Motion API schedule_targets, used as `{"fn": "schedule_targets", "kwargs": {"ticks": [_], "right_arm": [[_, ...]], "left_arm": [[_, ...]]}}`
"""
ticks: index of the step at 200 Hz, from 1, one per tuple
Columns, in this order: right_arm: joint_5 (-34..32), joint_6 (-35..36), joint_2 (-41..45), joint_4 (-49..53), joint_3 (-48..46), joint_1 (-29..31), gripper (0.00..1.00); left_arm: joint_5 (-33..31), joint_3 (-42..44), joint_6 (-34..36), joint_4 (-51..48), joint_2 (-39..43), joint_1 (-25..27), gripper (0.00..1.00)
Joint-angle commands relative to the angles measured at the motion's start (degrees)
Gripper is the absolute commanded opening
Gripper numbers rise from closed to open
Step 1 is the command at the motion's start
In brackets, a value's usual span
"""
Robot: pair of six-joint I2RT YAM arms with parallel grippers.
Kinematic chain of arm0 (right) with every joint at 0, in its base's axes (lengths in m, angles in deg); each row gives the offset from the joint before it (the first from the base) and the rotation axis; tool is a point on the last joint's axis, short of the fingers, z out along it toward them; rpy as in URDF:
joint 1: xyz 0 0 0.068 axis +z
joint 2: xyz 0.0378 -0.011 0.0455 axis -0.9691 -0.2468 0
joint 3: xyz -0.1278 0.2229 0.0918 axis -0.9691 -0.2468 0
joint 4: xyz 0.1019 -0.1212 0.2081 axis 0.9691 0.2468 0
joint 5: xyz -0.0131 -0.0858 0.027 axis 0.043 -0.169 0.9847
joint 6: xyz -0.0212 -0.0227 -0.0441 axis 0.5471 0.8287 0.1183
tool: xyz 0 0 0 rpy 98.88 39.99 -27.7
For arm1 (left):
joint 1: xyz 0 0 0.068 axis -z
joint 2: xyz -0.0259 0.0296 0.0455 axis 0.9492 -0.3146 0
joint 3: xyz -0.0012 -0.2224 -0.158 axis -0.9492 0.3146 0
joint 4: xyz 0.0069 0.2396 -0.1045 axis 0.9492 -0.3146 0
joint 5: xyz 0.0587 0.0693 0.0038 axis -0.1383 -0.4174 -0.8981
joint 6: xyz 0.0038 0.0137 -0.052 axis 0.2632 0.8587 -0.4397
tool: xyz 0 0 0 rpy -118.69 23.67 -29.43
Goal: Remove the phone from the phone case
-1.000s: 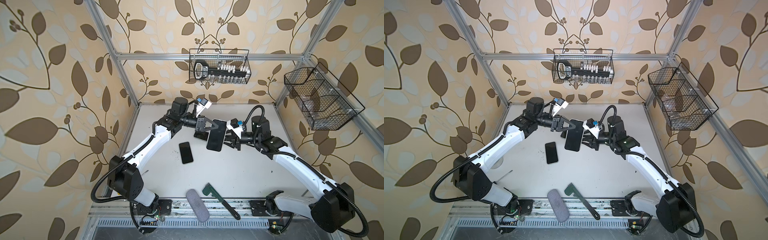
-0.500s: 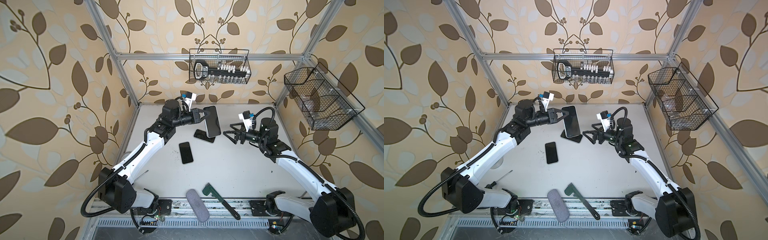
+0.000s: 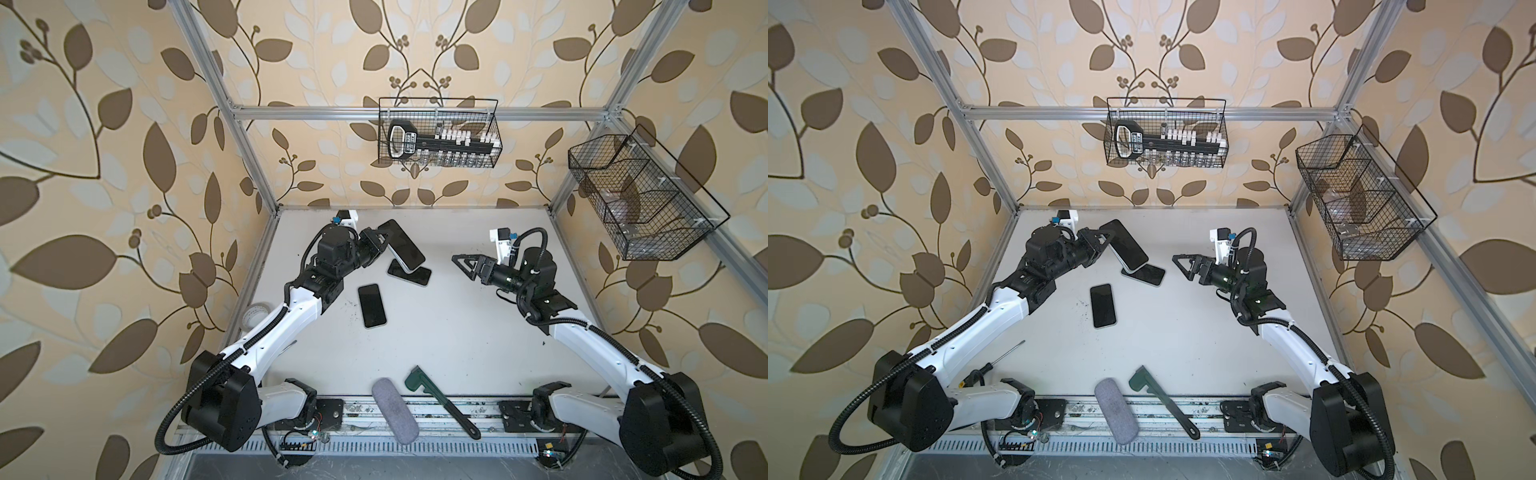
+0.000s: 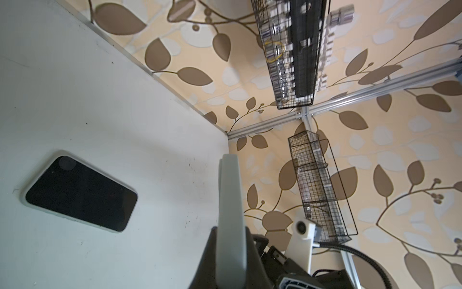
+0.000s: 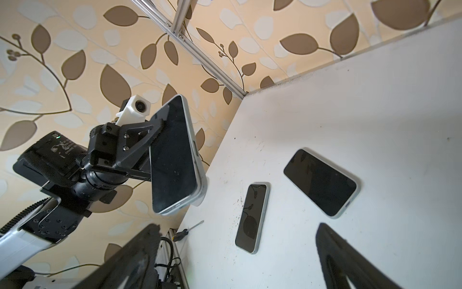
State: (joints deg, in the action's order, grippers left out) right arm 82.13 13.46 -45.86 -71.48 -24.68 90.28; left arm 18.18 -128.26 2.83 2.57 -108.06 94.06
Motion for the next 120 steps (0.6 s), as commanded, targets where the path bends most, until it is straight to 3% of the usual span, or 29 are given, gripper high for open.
{"fn": "schedule_targets", "kwargs": {"ticks": [1,48,120], "right_arm": [[-2.44,-6.26,0.68,-5.9,-1.77,2.09,0.96],[-5.07,-11.28,-1.13,-13.94,-3.73,7.76,0.95],[-3.06,-17.27,-9.32,-28.36,-4.27,10.3,0.87]], "left_arm": [[-1.52,0.85,-6.23,12.01,1.59,-0.17,0.0],[1.09,4.56,-12.11,24.68,-1.68,-0.16,0.0],[1.35,6.03,-13.43,27.24,-0.54,0.11,0.0]]}}
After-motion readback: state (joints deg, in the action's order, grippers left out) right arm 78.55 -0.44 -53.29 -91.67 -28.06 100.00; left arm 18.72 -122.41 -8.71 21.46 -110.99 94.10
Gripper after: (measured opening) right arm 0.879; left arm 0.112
